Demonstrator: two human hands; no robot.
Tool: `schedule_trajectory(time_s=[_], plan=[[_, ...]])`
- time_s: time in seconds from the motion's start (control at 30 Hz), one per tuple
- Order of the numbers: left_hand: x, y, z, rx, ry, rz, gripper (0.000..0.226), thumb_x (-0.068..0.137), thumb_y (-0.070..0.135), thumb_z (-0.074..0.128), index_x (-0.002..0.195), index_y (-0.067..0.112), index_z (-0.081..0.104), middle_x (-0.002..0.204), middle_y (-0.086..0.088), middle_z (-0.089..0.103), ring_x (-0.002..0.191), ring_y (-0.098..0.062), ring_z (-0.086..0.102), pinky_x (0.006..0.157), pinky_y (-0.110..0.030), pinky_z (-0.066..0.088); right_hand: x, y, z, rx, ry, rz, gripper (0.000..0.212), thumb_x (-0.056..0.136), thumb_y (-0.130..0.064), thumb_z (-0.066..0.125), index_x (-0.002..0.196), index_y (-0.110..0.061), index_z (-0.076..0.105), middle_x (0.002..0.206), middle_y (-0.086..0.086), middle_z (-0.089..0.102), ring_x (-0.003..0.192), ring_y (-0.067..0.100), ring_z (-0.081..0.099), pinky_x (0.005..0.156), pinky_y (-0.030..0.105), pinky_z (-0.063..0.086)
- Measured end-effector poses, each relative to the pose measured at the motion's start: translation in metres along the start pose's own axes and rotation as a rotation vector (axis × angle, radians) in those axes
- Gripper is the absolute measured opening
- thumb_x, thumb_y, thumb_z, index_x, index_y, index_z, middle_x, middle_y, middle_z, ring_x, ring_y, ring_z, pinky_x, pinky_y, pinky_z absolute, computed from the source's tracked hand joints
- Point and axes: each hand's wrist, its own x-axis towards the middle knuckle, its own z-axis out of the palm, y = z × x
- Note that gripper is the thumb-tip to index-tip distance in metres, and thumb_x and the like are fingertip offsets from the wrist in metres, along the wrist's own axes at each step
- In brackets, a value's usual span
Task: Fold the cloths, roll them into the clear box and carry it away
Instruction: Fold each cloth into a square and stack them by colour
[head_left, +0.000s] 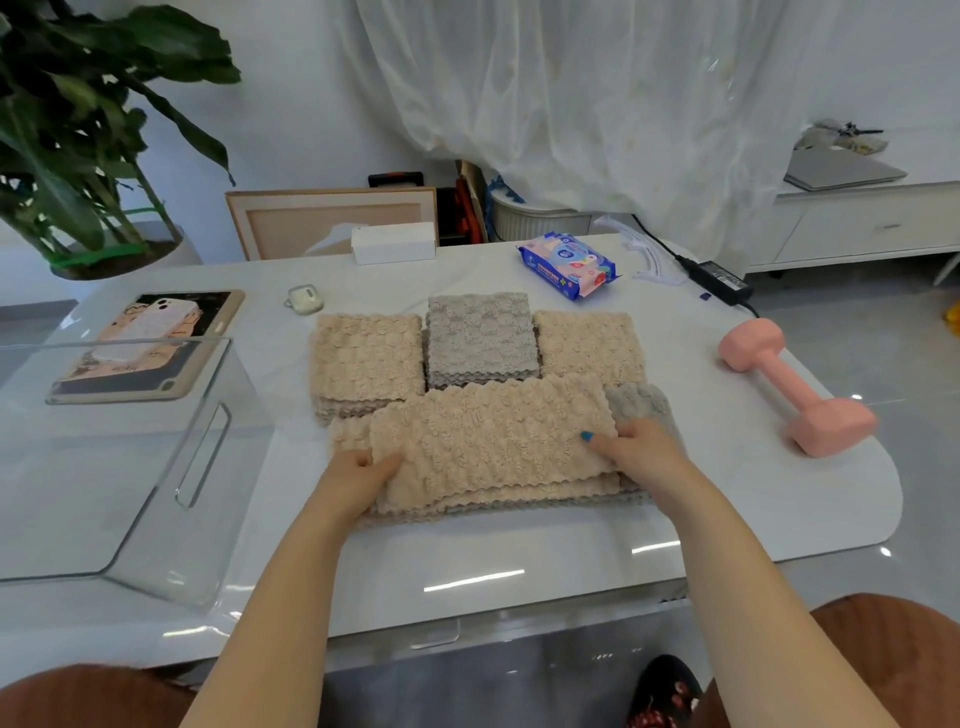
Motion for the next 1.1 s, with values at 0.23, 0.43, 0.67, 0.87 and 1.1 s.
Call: schedule_trajectory(time_s=[0.23, 0.43, 0.67, 0.87, 1.1], plan=[[-0.001, -0.009, -0.012, -0.179, 0.004, -0.062, 0.030, 0.088, 0.034, 0.065, 0.073, 0.013, 0.049, 0.079, -0.012, 0.050, 0.076, -0.023, 0.052, 0.072, -0.036, 0.044, -0.008, 0.002, -0.009, -0.022, -0.043, 0.018, 0.043, 0.079, -0.013, 0.071, 0.055, -0.016, 0.035, 0.052, -0.001, 0.031, 0.049, 0.013, 0.031, 0.052, 0.026, 0.022], [-0.007, -0.008, 0.005, 0.010, 0.199, 0.004, 0.032, 0.088, 0.036, 0.063, 0.072, 0.015, 0.045, 0.064, 0.002, 0.044, 0.065, -0.020, 0.044, 0.057, -0.030, 0.030, -0.006, 0.003, 0.000, -0.144, 0.025, -0.010, 0.042, 0.073, -0.011, 0.074, 0.057, -0.017, 0.036, 0.052, -0.002, 0.032, 0.051, 0.014, 0.029, 0.050, 0.026, 0.022], [-0.015, -0.004, 0.013, -0.119, 0.122, -0.039, 0.053, 0.075, 0.029, 0.080, 0.114, 0.007, 0.053, 0.109, 0.002, 0.058, 0.100, -0.019, 0.057, 0.083, -0.032, 0.050, -0.004, 0.002, 0.002, -0.030, 0.068, 0.023, 0.020, 0.076, -0.009, 0.072, 0.080, -0.008, 0.053, 0.066, 0.006, 0.045, 0.054, 0.016, 0.040, 0.051, 0.024, 0.028], [-0.030, 0.004, 0.003, -0.405, -0.083, -0.093, 0.023, 0.080, -0.001, 0.069, 0.102, 0.006, 0.065, 0.099, -0.010, 0.072, 0.080, -0.017, 0.070, 0.059, -0.024, 0.055, -0.015, -0.011, 0.010, 0.190, 0.160, -0.036, 0.019, 0.075, 0.002, 0.070, 0.071, -0.008, 0.054, 0.062, 0.003, 0.043, 0.057, 0.017, 0.038, 0.054, 0.026, 0.029], [-0.049, 0.018, 0.008, -0.579, -0.202, 0.062, 0.045, 0.082, -0.012, 0.057, 0.123, 0.008, 0.056, 0.110, -0.010, 0.070, 0.100, -0.025, 0.068, 0.085, -0.041, 0.055, -0.052, -0.056, 0.051, 0.390, -0.023, -0.256, 0.028, 0.082, 0.005, 0.064, 0.091, -0.021, 0.065, 0.078, 0.001, 0.059, 0.065, 0.007, 0.058, 0.057, 0.014, 0.048]])
